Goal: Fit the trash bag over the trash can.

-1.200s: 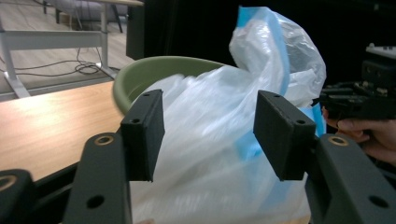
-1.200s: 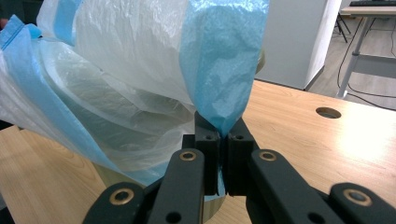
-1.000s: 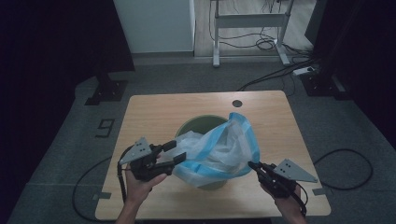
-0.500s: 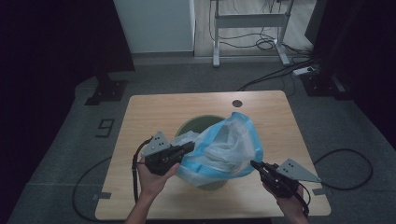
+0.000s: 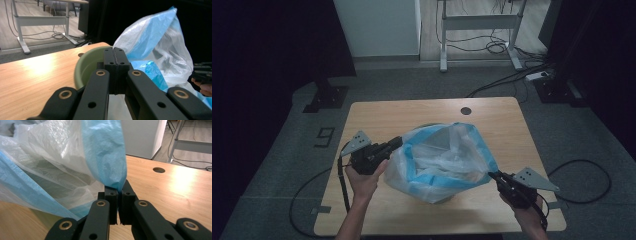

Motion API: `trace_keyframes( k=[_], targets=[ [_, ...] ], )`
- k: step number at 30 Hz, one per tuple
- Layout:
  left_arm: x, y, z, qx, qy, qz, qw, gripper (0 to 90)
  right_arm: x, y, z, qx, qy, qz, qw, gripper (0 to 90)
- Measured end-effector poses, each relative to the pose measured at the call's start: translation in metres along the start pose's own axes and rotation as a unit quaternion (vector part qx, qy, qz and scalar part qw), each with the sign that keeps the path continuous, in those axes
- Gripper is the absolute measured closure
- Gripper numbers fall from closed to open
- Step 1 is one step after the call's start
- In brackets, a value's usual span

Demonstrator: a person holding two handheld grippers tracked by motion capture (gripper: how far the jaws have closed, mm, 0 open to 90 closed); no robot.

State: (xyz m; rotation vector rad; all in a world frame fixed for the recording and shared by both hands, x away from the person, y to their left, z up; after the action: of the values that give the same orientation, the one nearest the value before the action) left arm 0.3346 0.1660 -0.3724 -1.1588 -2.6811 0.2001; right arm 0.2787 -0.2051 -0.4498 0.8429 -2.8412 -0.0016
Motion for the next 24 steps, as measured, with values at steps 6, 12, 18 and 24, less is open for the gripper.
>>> trace_keyframes(
  k=[6, 12, 18, 24],
  targets=[
    [0.003, 0.006, 0.002, 0.012, -0.010, 0.001, 0.9999, 89.9, 0.009, -0.003, -0.008, 0.008, -0.023, -0.021, 0.9995, 63.5],
    [0.002, 0.002, 0.000, 0.008, -0.012, 0.002, 0.9999, 89.9, 0.012, 0.008, -0.035, 0.022, -0.059, -0.044, 0.9971, 38.5],
    [0.001, 0.001, -0.002, 0.006, -0.013, 0.002, 0.9999, 89.9, -0.009, -0.003, -0.063, -0.004, -0.061, -0.044, 0.9972, 37.2],
    [0.001, 0.004, -0.001, 0.008, -0.016, 0.000, 0.9998, 89.8, -0.038, 0.000, -0.072, -0.011, -0.041, -0.092, 0.9949, 64.7]
  ],
)
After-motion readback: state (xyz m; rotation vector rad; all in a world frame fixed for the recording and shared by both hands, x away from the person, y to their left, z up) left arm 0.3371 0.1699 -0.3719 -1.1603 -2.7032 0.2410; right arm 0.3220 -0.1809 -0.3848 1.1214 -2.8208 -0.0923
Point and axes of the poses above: each handheld gripper's, and its own axes: x roughly backward along the jaws, z roughly out of its underside, y roughly to its left, the point moved 4 cm from there along -x, roughly forward along the jaws, and after that the axes turned 6 degrees about -y, right-handed, at the moved point
